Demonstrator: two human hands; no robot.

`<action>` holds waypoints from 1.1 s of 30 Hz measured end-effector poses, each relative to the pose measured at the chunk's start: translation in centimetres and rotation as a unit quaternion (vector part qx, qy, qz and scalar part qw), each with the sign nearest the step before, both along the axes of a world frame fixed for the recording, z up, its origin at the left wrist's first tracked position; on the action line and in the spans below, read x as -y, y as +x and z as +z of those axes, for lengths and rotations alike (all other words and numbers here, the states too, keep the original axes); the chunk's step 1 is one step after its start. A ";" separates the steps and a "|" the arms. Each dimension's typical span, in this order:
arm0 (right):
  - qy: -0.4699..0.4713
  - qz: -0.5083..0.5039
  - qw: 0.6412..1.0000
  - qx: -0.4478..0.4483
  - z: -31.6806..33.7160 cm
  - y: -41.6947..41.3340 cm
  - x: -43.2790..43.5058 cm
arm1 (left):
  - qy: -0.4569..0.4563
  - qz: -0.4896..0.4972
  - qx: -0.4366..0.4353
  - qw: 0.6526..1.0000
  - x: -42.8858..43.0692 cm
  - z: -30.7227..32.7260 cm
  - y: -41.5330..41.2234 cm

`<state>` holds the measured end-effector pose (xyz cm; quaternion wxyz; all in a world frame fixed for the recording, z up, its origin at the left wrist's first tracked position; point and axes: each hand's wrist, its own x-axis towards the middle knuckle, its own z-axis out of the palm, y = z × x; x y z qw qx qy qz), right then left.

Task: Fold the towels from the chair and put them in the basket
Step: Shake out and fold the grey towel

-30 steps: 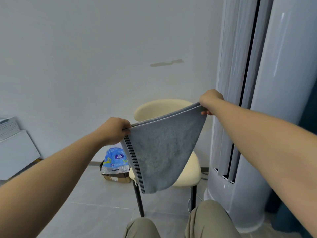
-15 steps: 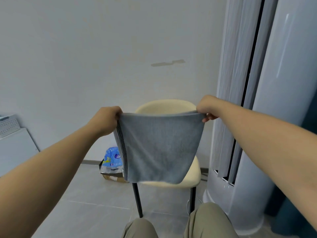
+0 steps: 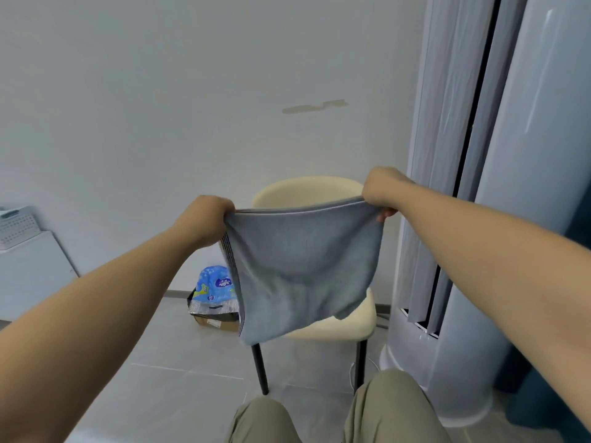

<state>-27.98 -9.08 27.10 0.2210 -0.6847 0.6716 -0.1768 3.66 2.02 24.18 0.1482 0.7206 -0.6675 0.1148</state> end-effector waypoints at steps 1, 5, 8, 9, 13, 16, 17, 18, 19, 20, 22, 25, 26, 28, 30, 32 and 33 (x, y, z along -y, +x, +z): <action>-0.013 0.021 1.000 -0.006 0.1 -0.2 0.3 | 0.000 0.002 0.000 1.000 0.1 -0.1 -0.1; 0.008 0.057 0.998 0.004 -0.3 -0.9 0.7 | 0.000 -0.002 0.004 1.000 0.4 -0.3 -0.1; 0.058 0.028 0.998 0.011 -0.3 -1.1 1.8 | 0.013 0.009 -0.004 1.000 0.7 -0.6 0.1; 0.084 0.006 0.996 0.010 -0.4 -1.2 2.2 | 0.000 0.010 -0.016 1.000 0.9 -0.7 0.1; 0.073 0.013 0.997 -0.031 -0.4 -1.1 3.0 | -0.025 0.039 -0.110 0.993 1.4 -0.3 -0.8; 0.056 0.010 0.997 -0.060 -0.6 -1.4 3.4 | 0.005 0.057 -0.341 0.938 2.0 0.0 -1.2; 0.067 0.019 0.996 -0.057 -0.6 -1.5 3.6 | -0.001 0.061 -0.402 0.914 2.1 0.1 -1.4; 0.077 0.032 0.994 -0.065 -0.5 -1.7 3.6 | -0.011 0.058 -0.438 0.897 2.2 0.3 -1.5; 0.092 0.044 0.991 -0.086 -0.4 -2.0 3.5 | -0.021 0.048 -0.463 0.885 2.4 0.5 -1.8; 0.103 0.056 0.986 -0.121 -0.3 -2.2 3.4 | -0.031 0.033 -0.473 0.880 2.6 0.7 -2.2; 0.121 0.092 0.968 -0.199 0.1 -2.3 2.9 | -0.054 0.000 -0.475 0.878 2.7 1.3 -3.4; 0.106 0.196 0.960 -0.168 1.0 -0.9 2.1 | -0.051 -0.061 -0.469 0.880 3.1 2.1 -5.6; 0.083 0.234 0.963 -0.109 1.0 -0.1 1.8 | -0.042 -0.084 -0.465 0.880 3.3 2.2 -6.3; 0.020 0.299 0.954 0.011 1.0 1.8 0.5 | -0.030 -0.120 -0.454 0.882 3.7 2.1 -7.5; -0.036 0.330 0.940 0.075 0.5 3.7 -0.1 | -0.024 -0.130 -0.449 0.884 4.2 1.8 -8.3; -0.072 0.332 0.935 0.101 -0.2 4.9 -0.1 | -0.017 -0.135 -0.450 0.883 4.6 1.5 -8.7; -0.079 0.329 0.934 0.110 -0.6 5.3 0.0 | -0.015 -0.134 -0.450 0.883 4.7 1.4 -8.7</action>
